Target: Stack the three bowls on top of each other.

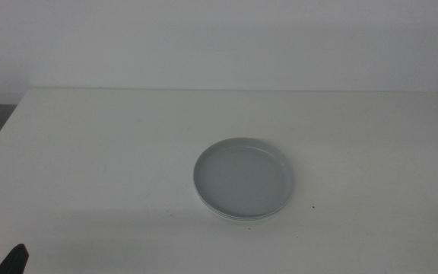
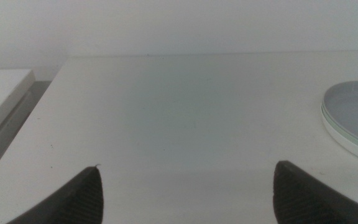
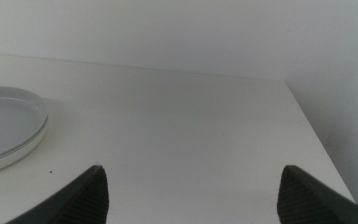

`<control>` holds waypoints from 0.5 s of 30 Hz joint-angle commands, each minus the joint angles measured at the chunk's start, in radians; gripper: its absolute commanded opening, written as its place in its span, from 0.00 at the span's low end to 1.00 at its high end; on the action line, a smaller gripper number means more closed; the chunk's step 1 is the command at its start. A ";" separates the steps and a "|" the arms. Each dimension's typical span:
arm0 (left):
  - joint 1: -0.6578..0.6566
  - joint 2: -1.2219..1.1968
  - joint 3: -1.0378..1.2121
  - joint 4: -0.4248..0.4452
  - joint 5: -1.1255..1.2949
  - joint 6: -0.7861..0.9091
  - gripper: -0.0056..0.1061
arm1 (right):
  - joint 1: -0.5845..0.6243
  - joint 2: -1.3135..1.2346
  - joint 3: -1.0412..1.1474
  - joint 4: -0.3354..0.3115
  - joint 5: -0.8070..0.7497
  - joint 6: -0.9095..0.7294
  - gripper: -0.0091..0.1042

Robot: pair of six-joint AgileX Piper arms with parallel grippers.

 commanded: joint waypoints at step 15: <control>-0.007 -0.004 0.005 0.011 -0.019 -0.003 0.89 | -0.004 -0.004 0.003 0.003 -0.032 -0.004 0.89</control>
